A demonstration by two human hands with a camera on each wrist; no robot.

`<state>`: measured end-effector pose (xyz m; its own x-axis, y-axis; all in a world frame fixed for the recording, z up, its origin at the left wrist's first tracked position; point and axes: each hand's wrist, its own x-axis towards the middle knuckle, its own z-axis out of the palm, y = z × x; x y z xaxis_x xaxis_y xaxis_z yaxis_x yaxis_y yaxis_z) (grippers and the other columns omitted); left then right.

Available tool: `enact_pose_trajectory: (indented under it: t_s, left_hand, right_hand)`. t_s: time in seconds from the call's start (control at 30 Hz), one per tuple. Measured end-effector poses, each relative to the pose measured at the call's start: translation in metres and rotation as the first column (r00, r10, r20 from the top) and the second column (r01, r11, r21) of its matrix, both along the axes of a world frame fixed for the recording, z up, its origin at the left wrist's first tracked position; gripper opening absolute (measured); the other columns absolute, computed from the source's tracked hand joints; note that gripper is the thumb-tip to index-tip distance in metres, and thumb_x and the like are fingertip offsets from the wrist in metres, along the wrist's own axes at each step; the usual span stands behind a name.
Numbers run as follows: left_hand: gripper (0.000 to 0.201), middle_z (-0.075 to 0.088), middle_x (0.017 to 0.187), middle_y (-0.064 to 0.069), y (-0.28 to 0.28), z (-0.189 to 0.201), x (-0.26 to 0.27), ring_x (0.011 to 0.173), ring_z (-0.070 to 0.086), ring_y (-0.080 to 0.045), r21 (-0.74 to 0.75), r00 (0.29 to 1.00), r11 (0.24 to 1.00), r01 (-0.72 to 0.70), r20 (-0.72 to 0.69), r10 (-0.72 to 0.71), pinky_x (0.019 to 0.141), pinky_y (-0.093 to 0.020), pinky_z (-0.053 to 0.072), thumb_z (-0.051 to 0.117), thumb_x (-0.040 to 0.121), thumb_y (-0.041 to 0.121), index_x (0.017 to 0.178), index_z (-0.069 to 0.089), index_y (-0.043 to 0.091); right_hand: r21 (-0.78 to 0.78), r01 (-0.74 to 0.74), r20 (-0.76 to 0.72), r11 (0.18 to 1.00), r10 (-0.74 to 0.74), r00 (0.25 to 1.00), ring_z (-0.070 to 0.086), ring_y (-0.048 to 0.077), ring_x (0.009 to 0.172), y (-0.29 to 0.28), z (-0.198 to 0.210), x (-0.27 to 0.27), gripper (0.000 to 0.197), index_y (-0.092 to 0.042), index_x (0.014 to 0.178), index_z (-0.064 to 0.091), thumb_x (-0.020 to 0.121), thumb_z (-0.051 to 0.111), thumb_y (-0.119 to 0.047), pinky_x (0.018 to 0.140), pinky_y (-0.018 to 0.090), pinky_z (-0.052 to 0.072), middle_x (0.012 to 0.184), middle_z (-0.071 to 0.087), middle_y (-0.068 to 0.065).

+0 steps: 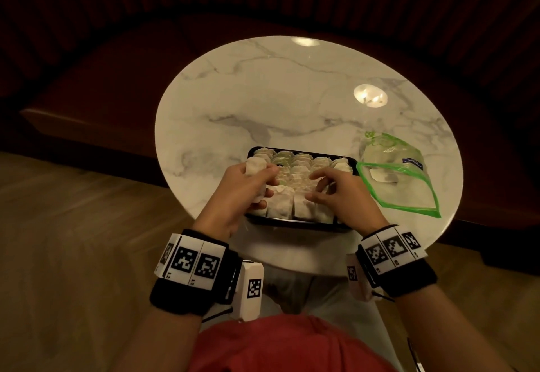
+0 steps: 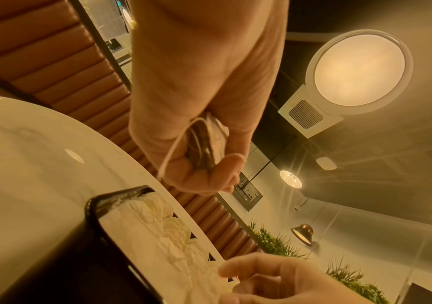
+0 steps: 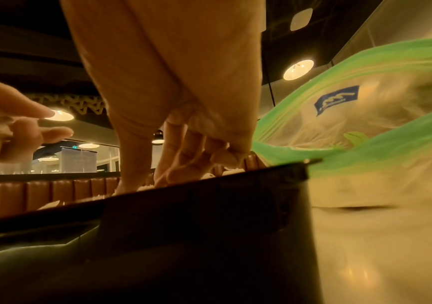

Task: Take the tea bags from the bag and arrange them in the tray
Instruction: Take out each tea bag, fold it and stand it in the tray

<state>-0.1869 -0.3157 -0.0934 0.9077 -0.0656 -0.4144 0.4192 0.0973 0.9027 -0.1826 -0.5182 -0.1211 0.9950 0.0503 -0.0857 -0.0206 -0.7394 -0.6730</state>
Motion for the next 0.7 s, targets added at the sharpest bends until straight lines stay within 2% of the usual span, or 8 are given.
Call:
enact_pose_trajectory:
  t_s: [0.1, 0.17, 0.23, 0.33, 0.47, 0.57, 0.63, 0.7]
  left_hand:
    - [0.004, 0.067, 0.073, 0.004, 0.000, -0.002, -0.001, 0.060, 0.059, -0.007, 0.004, 1.000, 1.000, -0.003, -0.004, 0.003, 0.051, -0.020, 0.046, 0.067, 0.092, 0.024, 0.089, 0.067, 0.021]
    - [0.007, 0.067, 0.073, 0.004, 0.000, -0.002, 0.000, 0.059, 0.059, -0.007, 0.006, 1.000, 1.000, -0.011, -0.006, 0.011, 0.049, -0.019, 0.046, 0.066, 0.092, 0.025, 0.090, 0.067, 0.019]
    - [0.015, 0.066, 0.071, 0.003, -0.002, -0.001, -0.001, 0.058, 0.058, -0.007, -0.011, 1.000, 1.000, -0.025, -0.005, 0.025, 0.046, -0.018, 0.045, 0.063, 0.094, 0.029, 0.093, 0.068, 0.015]
    - [0.033, 0.064, 0.073, -0.002, -0.006, 0.004, -0.003, 0.058, 0.060, -0.010, -0.057, 1.000, 0.998, -0.015, -0.021, 0.014, 0.046, -0.019, 0.047, 0.052, 0.098, 0.042, 0.095, 0.067, 0.013]
    - [0.059, 0.067, 0.071, -0.005, -0.008, 0.011, -0.004, 0.056, 0.063, -0.013, -0.194, 0.993, 0.981, 0.007, -0.111, -0.029, 0.044, -0.021, 0.049, 0.035, 0.097, 0.059, 0.100, 0.065, 0.009]
    - [0.076, 0.069, 0.067, -0.006, -0.006, 0.013, -0.004, 0.053, 0.064, -0.016, -0.304, 0.987, 0.952, 0.013, -0.148, -0.061, 0.042, -0.021, 0.049, 0.024, 0.094, 0.069, 0.103, 0.065, 0.006]
    - [0.082, 0.070, 0.068, -0.007, -0.005, 0.012, -0.003, 0.053, 0.064, -0.016, -0.321, 0.985, 0.947, 0.028, -0.154, -0.082, 0.042, -0.021, 0.049, 0.019, 0.092, 0.072, 0.105, 0.066, 0.006]
    - [0.085, 0.069, 0.068, -0.006, -0.007, 0.011, -0.004, 0.054, 0.063, -0.016, -0.309, 0.982, 0.950, 0.050, -0.158, -0.103, 0.042, -0.021, 0.048, 0.017, 0.091, 0.074, 0.108, 0.066, 0.006]
  right_hand:
    - [-0.061, -0.026, 0.057, 0.998, 0.030, 0.998, 0.050, 0.006, 0.067, -0.004, 0.001, -0.003, 0.035, -0.032, 0.104, 0.067, 0.072, 0.083, -0.027, 0.070, 0.028, 0.044, 0.078, 0.058, -0.007]
    - [-0.179, -0.089, 0.024, 0.980, 0.095, 0.995, 0.051, 0.010, 0.079, -0.003, 0.000, -0.003, 0.037, -0.038, 0.105, 0.069, 0.071, 0.082, -0.036, 0.077, 0.038, 0.045, 0.082, 0.054, -0.010]
    - [-0.286, -0.150, -0.053, 0.946, 0.141, 0.989, 0.047, 0.017, 0.094, 0.001, -0.001, -0.005, 0.039, -0.043, 0.110, 0.069, 0.073, 0.079, -0.046, 0.084, 0.037, 0.041, 0.090, 0.049, -0.008]
    - [-0.330, -0.203, -0.125, 0.922, 0.170, 0.977, 0.036, 0.017, 0.099, 0.008, -0.004, -0.006, 0.042, -0.048, 0.115, 0.066, 0.075, 0.076, -0.052, 0.092, 0.036, 0.037, 0.092, 0.039, -0.008]
    - [-0.362, -0.231, -0.190, 0.903, 0.171, 0.967, 0.037, 0.021, 0.107, 0.009, 0.003, -0.005, 0.040, -0.053, 0.114, 0.064, 0.075, 0.072, -0.058, 0.092, 0.036, 0.034, 0.097, 0.040, -0.006]
    - [-0.221, -0.192, -0.145, 0.956, 0.162, 0.976, 0.044, 0.014, 0.103, 0.004, 0.020, -0.003, 0.029, -0.053, 0.107, 0.066, 0.078, 0.070, -0.055, 0.088, 0.033, 0.037, 0.097, 0.048, -0.008]
    - [-0.013, -0.130, -0.022, 0.991, 0.130, 0.991, 0.053, -0.002, 0.086, 0.004, 0.034, -0.003, 0.019, -0.044, 0.102, 0.072, 0.083, 0.071, -0.042, 0.077, 0.018, 0.039, 0.086, 0.057, -0.019]
    - [0.142, -0.090, 0.084, 0.986, 0.079, 0.993, 0.052, -0.008, 0.071, 0.010, 0.046, -0.005, 0.018, -0.033, 0.103, 0.075, 0.086, 0.070, -0.034, 0.066, 0.009, 0.036, 0.076, 0.060, -0.021]
